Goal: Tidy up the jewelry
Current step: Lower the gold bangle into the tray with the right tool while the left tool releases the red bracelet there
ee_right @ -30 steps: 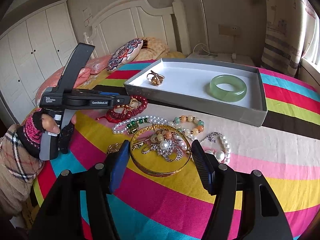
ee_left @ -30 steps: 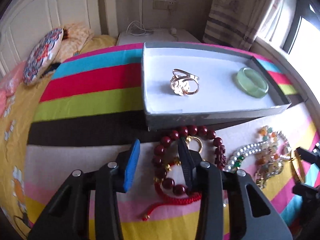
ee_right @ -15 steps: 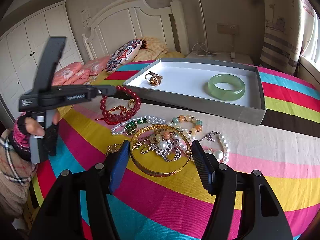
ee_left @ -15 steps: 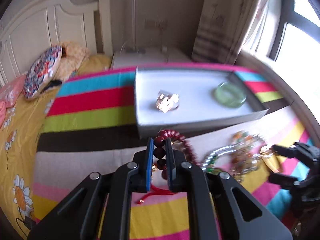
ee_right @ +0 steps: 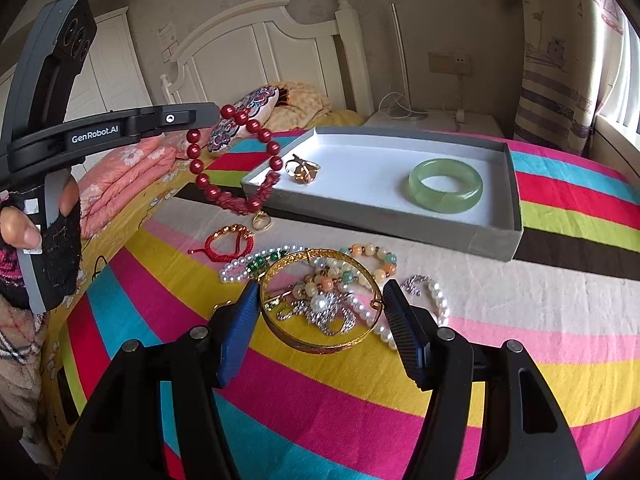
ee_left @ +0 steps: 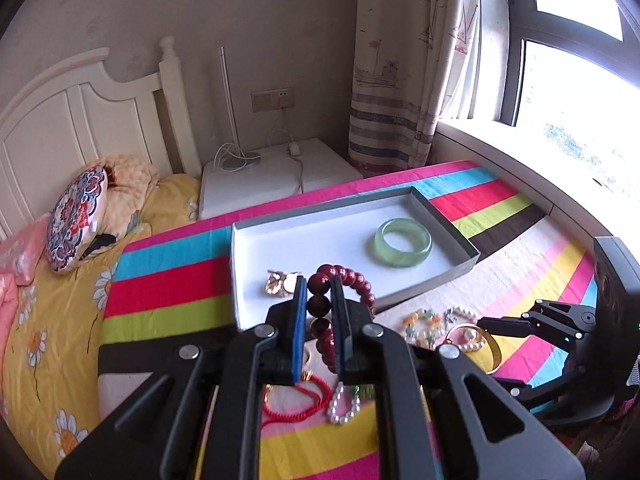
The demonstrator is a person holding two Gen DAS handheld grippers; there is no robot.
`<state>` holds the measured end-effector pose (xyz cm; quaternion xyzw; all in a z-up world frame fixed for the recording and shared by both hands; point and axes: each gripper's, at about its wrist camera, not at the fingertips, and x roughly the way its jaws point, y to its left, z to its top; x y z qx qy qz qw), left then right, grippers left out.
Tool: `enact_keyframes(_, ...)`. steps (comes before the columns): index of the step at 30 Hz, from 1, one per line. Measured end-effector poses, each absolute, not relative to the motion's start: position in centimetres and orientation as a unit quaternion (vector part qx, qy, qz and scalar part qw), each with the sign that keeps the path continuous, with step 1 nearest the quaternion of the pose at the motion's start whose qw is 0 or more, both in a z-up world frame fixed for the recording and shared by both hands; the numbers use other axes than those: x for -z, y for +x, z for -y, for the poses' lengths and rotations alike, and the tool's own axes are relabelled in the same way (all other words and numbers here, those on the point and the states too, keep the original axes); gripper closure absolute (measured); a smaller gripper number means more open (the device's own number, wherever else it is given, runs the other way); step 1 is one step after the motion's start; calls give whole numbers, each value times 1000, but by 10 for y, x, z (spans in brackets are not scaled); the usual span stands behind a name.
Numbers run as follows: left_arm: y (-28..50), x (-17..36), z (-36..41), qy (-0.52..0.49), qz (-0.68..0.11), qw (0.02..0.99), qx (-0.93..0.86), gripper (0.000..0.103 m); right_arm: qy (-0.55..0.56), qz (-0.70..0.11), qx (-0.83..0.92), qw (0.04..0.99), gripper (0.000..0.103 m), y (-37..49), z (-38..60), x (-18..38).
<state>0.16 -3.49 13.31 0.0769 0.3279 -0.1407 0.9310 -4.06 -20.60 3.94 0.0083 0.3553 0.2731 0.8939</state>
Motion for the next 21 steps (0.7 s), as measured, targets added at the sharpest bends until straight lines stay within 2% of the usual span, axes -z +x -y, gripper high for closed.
enact_keyframes(10, 53, -121, 72, 113, -344, 923, 133, 92, -16, -359, -235, 903, 42, 21, 211, -58)
enact_keyframes(21, 111, -88, 81, 89, -373, 914, 133, 92, -105, -367, -170, 908, 42, 104, 188, -53)
